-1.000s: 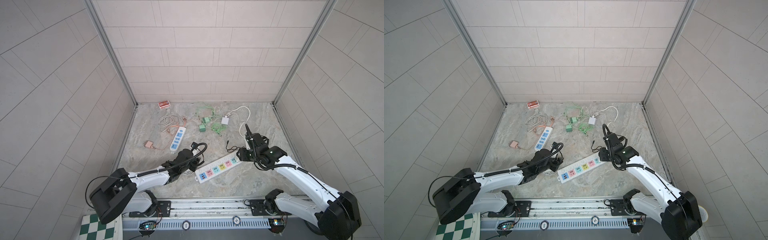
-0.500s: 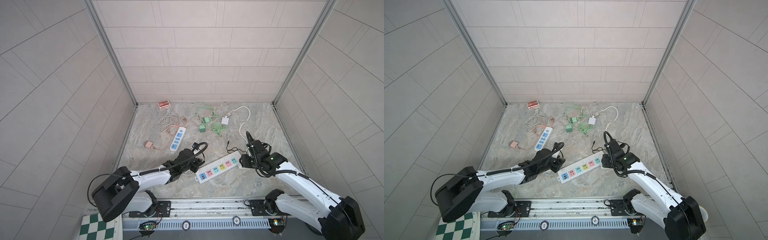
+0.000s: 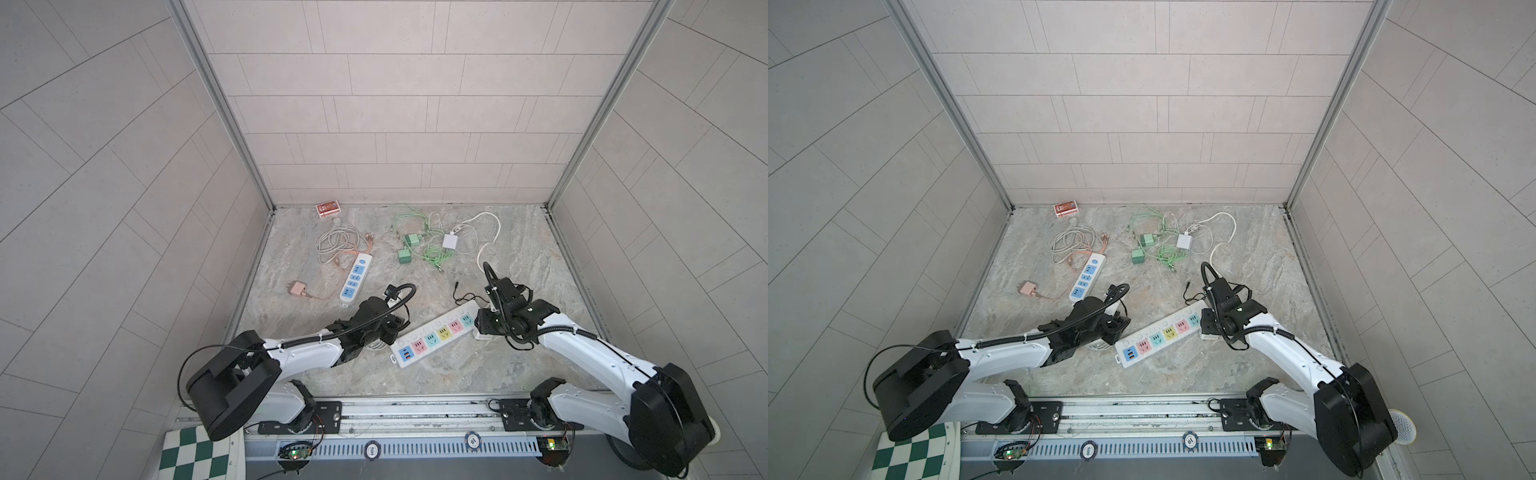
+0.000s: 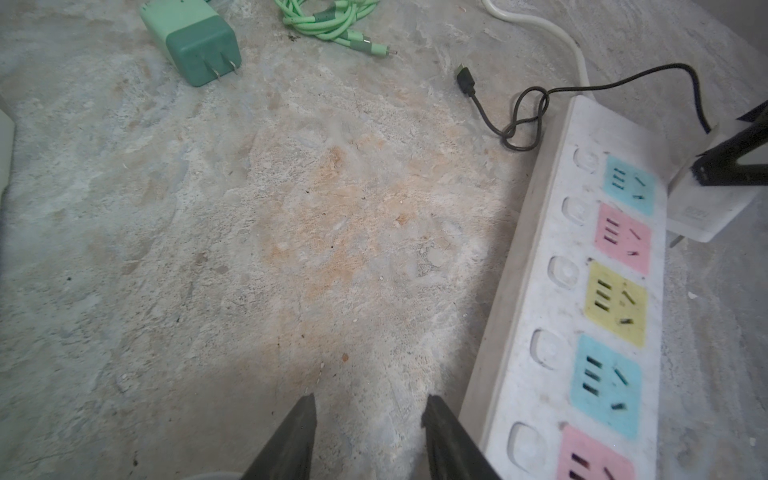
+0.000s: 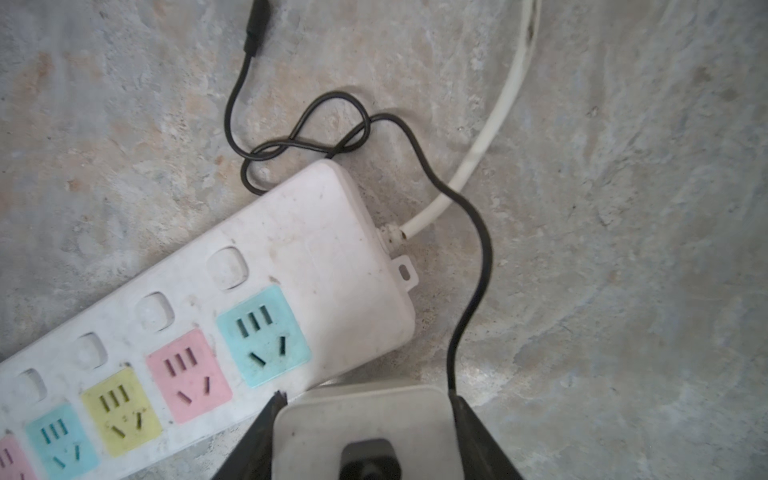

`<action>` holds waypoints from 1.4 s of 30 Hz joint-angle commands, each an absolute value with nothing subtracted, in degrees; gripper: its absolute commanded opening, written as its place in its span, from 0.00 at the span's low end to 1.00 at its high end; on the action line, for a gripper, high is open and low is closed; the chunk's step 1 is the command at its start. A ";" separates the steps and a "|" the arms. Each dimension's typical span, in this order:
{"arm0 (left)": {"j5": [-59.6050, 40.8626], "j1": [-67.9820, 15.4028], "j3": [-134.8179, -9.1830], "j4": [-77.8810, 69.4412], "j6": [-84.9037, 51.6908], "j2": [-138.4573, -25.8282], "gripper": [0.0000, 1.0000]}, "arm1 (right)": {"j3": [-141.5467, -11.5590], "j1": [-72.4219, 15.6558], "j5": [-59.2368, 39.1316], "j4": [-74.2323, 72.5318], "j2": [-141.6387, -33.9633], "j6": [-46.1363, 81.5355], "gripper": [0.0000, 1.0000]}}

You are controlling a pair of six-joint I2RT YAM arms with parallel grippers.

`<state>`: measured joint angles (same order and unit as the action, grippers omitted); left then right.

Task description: Insert the plug

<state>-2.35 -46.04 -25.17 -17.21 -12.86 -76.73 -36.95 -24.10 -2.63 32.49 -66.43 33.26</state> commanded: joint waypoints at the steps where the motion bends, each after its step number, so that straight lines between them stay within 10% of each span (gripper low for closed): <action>1: -1.77 -46.14 -26.64 -16.75 -13.19 -76.48 0.49 | -41.17 -22.92 -0.63 28.06 -70.18 31.66 0.35; 15: -4.30 -46.10 -27.82 -16.73 -12.27 -80.68 0.45 | -59.63 -18.61 -9.60 22.59 -93.89 30.75 0.33; 42: 11.42 -46.09 -27.14 -9.32 -24.18 -66.79 0.45 | -54.24 -37.00 20.83 23.77 -79.99 48.76 0.41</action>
<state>5.06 -46.04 -26.24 -12.82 -18.87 -69.95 -53.91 -35.42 14.41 26.20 -79.68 42.37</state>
